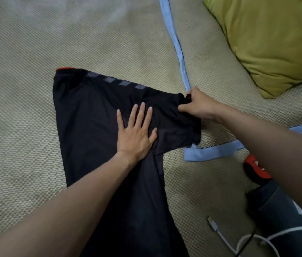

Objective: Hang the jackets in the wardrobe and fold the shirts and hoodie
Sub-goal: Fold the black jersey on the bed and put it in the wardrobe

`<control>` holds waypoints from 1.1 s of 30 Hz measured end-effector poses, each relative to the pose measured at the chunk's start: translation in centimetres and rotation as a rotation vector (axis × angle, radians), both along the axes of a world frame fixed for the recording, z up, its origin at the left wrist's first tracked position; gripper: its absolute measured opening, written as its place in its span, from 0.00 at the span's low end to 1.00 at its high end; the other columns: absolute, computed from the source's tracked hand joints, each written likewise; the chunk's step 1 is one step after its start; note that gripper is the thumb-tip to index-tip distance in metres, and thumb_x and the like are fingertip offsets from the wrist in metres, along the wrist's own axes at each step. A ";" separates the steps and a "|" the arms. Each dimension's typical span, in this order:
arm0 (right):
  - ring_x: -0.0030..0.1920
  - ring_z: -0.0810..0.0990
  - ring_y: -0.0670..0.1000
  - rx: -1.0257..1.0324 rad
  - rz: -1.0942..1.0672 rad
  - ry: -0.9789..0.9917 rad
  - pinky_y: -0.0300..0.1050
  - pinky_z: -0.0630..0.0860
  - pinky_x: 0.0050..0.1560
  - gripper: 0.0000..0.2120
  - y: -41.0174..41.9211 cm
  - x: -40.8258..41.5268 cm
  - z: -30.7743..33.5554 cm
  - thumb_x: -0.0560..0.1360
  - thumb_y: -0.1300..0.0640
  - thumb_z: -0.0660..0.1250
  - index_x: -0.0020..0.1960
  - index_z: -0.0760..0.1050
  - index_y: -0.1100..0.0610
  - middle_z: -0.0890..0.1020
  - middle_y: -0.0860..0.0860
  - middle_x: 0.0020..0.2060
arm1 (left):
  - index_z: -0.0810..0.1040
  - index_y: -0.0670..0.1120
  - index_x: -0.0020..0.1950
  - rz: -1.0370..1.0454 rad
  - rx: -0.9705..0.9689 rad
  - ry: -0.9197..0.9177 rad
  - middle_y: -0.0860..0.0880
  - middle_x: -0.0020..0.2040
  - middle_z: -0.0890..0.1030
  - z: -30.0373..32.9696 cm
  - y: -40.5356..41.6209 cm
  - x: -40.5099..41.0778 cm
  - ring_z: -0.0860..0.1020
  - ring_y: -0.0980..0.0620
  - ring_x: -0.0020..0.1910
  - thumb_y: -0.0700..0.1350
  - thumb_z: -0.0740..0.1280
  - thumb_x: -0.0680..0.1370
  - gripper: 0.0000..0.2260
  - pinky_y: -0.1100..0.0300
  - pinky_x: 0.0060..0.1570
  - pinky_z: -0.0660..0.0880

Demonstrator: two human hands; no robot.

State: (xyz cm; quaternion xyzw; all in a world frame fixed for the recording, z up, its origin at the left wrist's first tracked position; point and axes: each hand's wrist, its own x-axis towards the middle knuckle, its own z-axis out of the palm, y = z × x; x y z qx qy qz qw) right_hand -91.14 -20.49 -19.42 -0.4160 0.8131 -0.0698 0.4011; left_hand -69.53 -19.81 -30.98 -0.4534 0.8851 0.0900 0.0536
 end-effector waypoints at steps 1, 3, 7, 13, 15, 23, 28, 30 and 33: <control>0.43 0.78 0.51 -0.019 -0.050 -0.038 0.44 0.73 0.39 0.18 0.1 0.0 0.6 0.73 0.53 0.71 0.57 0.68 0.57 0.77 0.51 0.41 | 0.41 0.50 0.83 -0.015 0.032 -0.003 0.49 0.84 0.43 0.3 -0.2 -0.1 0.43 0.48 0.82 0.63 0.42 0.83 0.31 0.32 0.75 0.39; 0.43 0.80 0.52 -0.090 -0.105 -0.110 0.43 0.75 0.37 0.21 -0.3 0.5 1.8 0.71 0.53 0.72 0.58 0.67 0.57 0.77 0.51 0.42 | 0.40 0.52 0.83 -0.049 0.098 0.043 0.50 0.83 0.42 1.5 -0.7 0.4 0.41 0.50 0.82 0.63 0.42 0.83 0.31 0.34 0.76 0.37; 0.35 0.81 0.48 -0.250 -0.165 -0.346 0.40 0.77 0.30 0.10 -2.4 4.6 5.6 0.74 0.62 0.70 0.51 0.70 0.56 0.78 0.53 0.39 | 0.50 0.49 0.83 0.187 0.030 0.352 0.52 0.83 0.52 4.1 -3.7 5.5 0.50 0.53 0.82 0.56 0.49 0.85 0.27 0.42 0.79 0.43; 0.51 0.87 0.61 0.053 -0.093 -0.839 0.56 0.84 0.54 0.16 -3.4 9.6 5.6 0.80 0.50 0.69 0.65 0.74 0.56 0.86 0.59 0.54 | 0.72 0.42 0.70 0.864 0.036 0.563 0.40 0.67 0.75 4.1 -9.1 16.7 0.73 0.41 0.66 0.51 0.60 0.79 0.22 0.44 0.66 0.69; 0.40 0.87 0.56 -0.009 -0.189 -0.562 0.53 0.85 0.47 0.10 -2.9 9.3 2.4 0.81 0.53 0.68 0.56 0.77 0.59 0.86 0.59 0.48 | 0.79 0.41 0.53 0.986 0.133 0.675 0.41 0.52 0.80 4.2 -10.4 18.7 0.79 0.43 0.53 0.54 0.63 0.75 0.18 0.50 0.53 0.74; 0.49 0.87 0.51 -0.058 -0.409 -0.562 0.43 0.83 0.51 0.18 -3.8 11.1 -5.1 0.73 0.54 0.77 0.58 0.82 0.62 0.88 0.53 0.49 | 0.82 0.39 0.55 0.996 0.732 1.071 0.44 0.47 0.85 5.0 -14.6 15.8 0.84 0.49 0.43 0.46 0.75 0.75 0.13 0.59 0.42 0.82; 0.52 0.86 0.54 -0.158 -0.408 -0.592 0.44 0.84 0.48 0.18 -6.3 12.1 -4.5 0.71 0.65 0.77 0.60 0.81 0.61 0.87 0.57 0.53 | 0.80 0.43 0.57 1.014 0.804 1.161 0.46 0.46 0.85 7.4 -16.5 14.2 0.85 0.55 0.35 0.37 0.72 0.77 0.10 0.61 0.32 0.81; 0.52 0.86 0.54 -0.213 -0.366 -0.547 0.45 0.84 0.50 0.19 -8.0 11.8 -3.1 0.70 0.64 0.78 0.59 0.82 0.60 0.87 0.56 0.52 | 0.81 0.46 0.56 0.961 0.746 1.161 0.50 0.43 0.84 9.4 -18.0 14.7 0.83 0.59 0.32 0.37 0.72 0.77 0.09 0.66 0.29 0.77; 0.49 0.87 0.53 -0.320 -0.290 -0.511 0.49 0.84 0.51 0.21 -11.7 10.7 0.7 0.67 0.65 0.79 0.59 0.83 0.60 0.87 0.54 0.50 | 0.81 0.50 0.52 0.841 0.680 1.188 0.53 0.45 0.84 14.4 -20.6 15.9 0.83 0.56 0.45 0.38 0.72 0.76 0.09 0.63 0.41 0.78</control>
